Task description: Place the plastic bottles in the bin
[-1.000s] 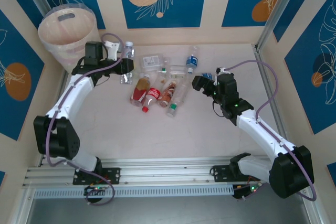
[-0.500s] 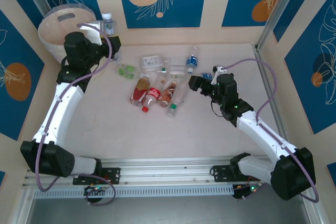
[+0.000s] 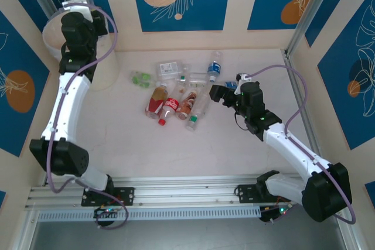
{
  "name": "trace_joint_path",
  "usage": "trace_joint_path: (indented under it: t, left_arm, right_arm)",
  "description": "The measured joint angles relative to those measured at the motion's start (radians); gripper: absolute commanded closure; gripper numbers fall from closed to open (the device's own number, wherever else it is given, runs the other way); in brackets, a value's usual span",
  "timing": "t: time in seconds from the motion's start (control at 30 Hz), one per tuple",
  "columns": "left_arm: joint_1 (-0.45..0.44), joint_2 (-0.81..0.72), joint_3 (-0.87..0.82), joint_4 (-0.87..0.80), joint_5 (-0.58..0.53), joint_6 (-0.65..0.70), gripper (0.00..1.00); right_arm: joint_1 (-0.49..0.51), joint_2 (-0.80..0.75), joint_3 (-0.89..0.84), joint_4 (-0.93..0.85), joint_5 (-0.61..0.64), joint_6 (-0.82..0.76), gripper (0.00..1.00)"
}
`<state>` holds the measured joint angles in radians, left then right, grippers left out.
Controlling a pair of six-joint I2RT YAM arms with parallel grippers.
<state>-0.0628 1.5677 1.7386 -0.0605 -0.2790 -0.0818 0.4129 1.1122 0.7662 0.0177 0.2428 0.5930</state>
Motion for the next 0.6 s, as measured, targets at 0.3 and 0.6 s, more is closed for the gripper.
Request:
trace_joint_path:
  t: [0.3, 0.6]
  left_arm:
    - [0.064, 0.207, 0.219, -0.087, -0.124, 0.024, 1.0]
    - [0.156, 0.406, 0.41, -0.257, -0.139, 0.009, 1.0]
  right_arm:
    - [0.002, 0.036, 0.023, -0.018, 0.003, -0.003, 0.01]
    - [0.031, 0.136, 0.14, -0.083, -0.016, -0.03, 0.02]
